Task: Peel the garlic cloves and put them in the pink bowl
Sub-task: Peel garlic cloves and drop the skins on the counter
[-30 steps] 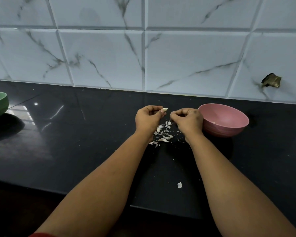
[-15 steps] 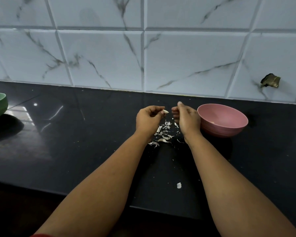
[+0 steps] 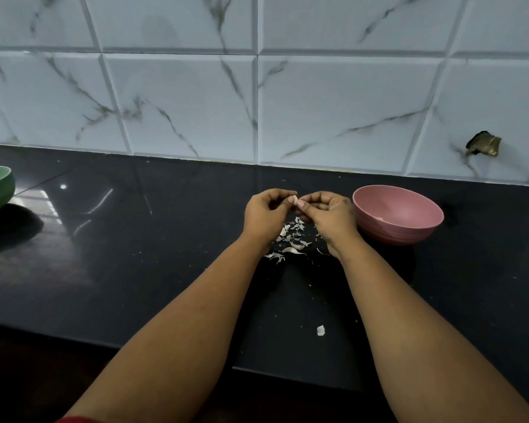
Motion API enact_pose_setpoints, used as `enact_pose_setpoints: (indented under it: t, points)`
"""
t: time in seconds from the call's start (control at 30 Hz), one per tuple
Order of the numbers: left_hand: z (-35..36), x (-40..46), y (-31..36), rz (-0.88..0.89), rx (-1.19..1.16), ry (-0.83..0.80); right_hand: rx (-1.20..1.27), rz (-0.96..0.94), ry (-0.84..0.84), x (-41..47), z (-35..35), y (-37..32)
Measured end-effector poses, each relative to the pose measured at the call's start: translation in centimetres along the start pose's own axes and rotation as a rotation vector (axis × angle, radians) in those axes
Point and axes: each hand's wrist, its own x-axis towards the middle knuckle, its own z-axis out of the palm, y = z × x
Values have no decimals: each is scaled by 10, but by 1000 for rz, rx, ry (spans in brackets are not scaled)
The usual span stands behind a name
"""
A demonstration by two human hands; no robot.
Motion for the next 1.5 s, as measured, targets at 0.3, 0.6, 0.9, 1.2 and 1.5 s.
enact_pose_setpoints:
  t: [0.3, 0.6, 0.9, 1.2, 1.5]
  points:
    - [-3, 2, -1, -8, -32, -62, -335, -151, 62, 4, 1, 8]
    - [-2, 2, -1, 21, -18, -54, -371, -216, 56, 2, -1, 4]
    - [-2, 6, -6, -97, -231, -47, -277, -141, 30, 8, 1, 9]
    - [-4, 8, -6, -97, -231, -73, -171, -169, -20, 2, 1, 6]
    - [-11, 8, -6, -87, -73, -148, -386, -213, -80, 9, -4, 14]
